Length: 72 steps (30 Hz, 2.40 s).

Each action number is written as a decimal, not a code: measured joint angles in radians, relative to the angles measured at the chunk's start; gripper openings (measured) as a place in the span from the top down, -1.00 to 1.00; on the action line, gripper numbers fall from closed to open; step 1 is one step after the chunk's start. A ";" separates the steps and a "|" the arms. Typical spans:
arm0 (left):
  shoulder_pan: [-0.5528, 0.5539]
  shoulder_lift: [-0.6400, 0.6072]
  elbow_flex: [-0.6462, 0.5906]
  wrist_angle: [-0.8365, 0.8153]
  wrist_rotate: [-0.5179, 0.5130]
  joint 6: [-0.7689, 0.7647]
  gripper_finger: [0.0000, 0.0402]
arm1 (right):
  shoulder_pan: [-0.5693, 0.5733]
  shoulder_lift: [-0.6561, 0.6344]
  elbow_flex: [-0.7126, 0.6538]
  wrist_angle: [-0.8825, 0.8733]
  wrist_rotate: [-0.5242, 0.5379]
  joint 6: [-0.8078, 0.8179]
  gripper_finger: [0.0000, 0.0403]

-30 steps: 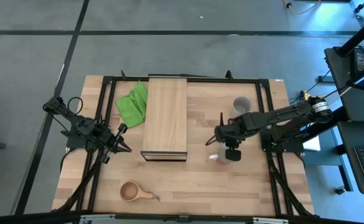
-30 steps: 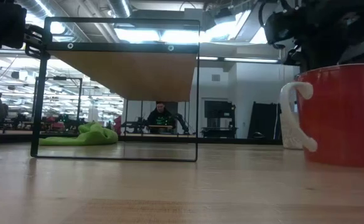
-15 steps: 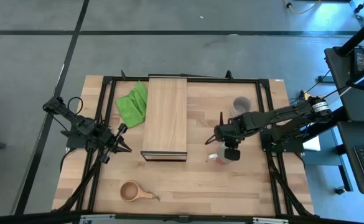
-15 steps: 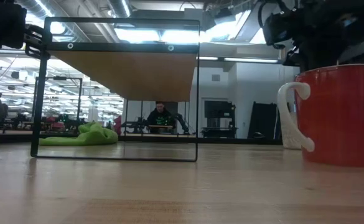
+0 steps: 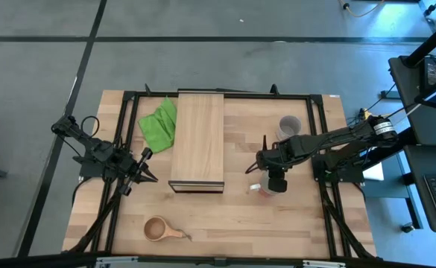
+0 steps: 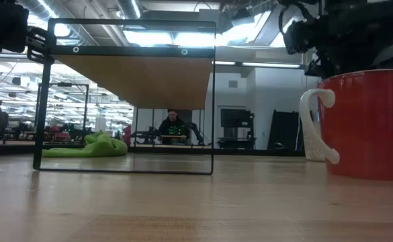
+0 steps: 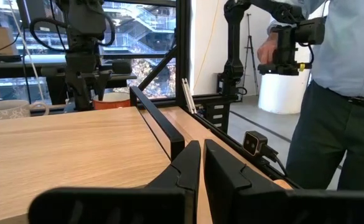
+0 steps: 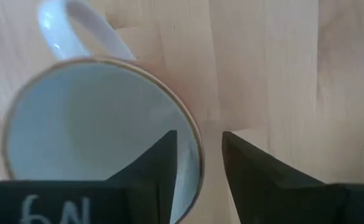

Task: Stack small to large cups/mugs on shelf
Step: Put the red mug on the shelf

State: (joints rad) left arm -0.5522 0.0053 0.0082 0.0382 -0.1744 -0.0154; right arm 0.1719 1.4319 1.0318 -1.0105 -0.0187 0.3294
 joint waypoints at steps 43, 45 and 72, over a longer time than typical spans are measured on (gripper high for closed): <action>0.000 0.000 0.000 0.000 0.000 0.000 0.93 | -0.157 0.000 0.223 -0.154 -0.001 -0.052 0.79; 0.000 0.000 0.000 0.000 0.000 0.000 0.93 | -0.180 0.000 0.264 -0.182 0.017 -0.066 0.79; 0.000 0.000 0.000 0.000 0.000 0.000 0.93 | -0.379 0.395 1.072 -0.393 0.081 -0.241 0.83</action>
State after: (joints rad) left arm -0.5522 0.0052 0.0078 0.0383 -0.1741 -0.0154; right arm -0.2074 1.8264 2.1041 -1.4035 0.0625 0.0883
